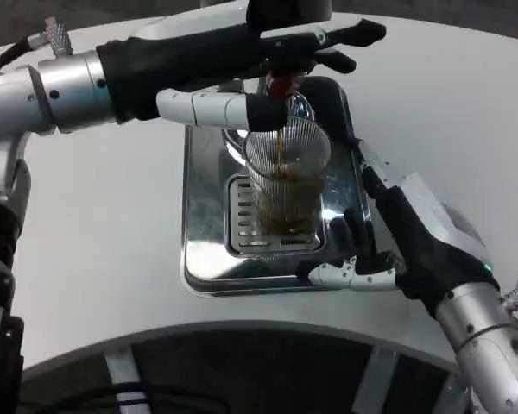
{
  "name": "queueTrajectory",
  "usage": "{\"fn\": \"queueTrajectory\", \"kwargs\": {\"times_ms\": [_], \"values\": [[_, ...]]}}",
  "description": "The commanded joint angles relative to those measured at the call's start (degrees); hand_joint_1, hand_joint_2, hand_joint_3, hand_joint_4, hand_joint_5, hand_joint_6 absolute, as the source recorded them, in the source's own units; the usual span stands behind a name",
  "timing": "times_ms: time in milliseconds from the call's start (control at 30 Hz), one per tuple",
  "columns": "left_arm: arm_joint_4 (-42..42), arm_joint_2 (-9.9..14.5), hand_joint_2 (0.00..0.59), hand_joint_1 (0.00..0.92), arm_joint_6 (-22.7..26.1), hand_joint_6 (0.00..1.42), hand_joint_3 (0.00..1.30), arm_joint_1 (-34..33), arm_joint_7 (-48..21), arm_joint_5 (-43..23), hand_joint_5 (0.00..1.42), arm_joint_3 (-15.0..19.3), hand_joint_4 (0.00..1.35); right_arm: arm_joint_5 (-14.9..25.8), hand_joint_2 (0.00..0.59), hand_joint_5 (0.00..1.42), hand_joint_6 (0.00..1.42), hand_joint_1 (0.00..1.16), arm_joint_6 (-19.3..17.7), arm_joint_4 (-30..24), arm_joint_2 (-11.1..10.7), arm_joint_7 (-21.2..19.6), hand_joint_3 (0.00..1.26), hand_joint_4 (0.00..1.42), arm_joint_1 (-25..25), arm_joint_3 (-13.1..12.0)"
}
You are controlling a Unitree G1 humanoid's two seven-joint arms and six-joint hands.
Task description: Grasp the cup under the faucet to collect the drink, then remove the cup.
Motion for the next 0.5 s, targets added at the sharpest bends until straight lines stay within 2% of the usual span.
{"fn": "queueTrajectory", "kwargs": {"times_ms": [33, 500], "values": [[1.9, 0.9, 0.067, 0.0, 1.0, 0.0, 0.04, 3.8, -1.9, 4.1, 0.08, -2.2, 0.0, 1.3, 0.128, 0.0, 0.0, 0.85, -0.3, 1.9, -0.3, -2.2, 0.0, 0.0, -1.5, -0.3], [1.8, 1.1, 0.068, 0.0, 0.7, 0.0, 0.05, 4.0, -1.8, 4.0, 0.08, -2.1, 0.0, 4.3, 0.129, 0.0, 0.0, 0.83, -0.8, 4.4, -1.4, -3.4, 0.0, 0.0, -5.1, 0.1]]}}
